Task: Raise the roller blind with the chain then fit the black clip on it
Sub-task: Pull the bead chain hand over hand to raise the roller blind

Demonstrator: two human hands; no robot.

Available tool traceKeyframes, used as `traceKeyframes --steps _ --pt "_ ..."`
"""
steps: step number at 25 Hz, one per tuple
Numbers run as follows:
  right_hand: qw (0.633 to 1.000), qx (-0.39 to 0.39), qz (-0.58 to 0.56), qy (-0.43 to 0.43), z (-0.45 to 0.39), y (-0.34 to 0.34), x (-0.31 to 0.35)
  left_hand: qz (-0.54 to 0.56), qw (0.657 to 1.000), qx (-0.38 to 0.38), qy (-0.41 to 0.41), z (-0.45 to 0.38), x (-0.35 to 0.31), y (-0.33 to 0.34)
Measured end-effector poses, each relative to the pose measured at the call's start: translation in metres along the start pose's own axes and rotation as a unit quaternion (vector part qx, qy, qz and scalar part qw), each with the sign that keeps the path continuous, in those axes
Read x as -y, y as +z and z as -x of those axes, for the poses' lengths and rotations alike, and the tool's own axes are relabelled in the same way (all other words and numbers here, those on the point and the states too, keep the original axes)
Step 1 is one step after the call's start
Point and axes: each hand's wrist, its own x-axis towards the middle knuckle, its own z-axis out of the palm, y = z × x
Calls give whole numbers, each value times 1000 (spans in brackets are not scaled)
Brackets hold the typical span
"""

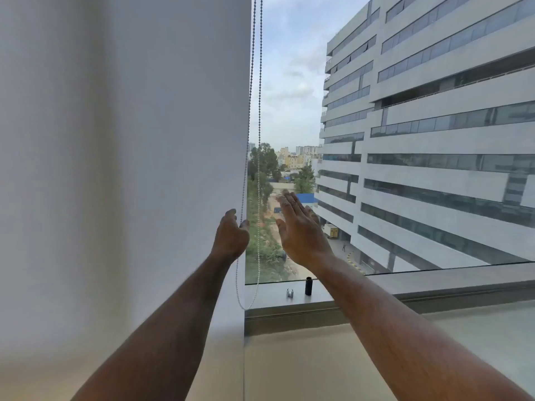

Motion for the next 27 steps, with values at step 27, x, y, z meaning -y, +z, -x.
traceKeyframes --steps 27 --pt "739 -45 -658 142 -70 -71 103 177 978 -67 89 128 -7 4"
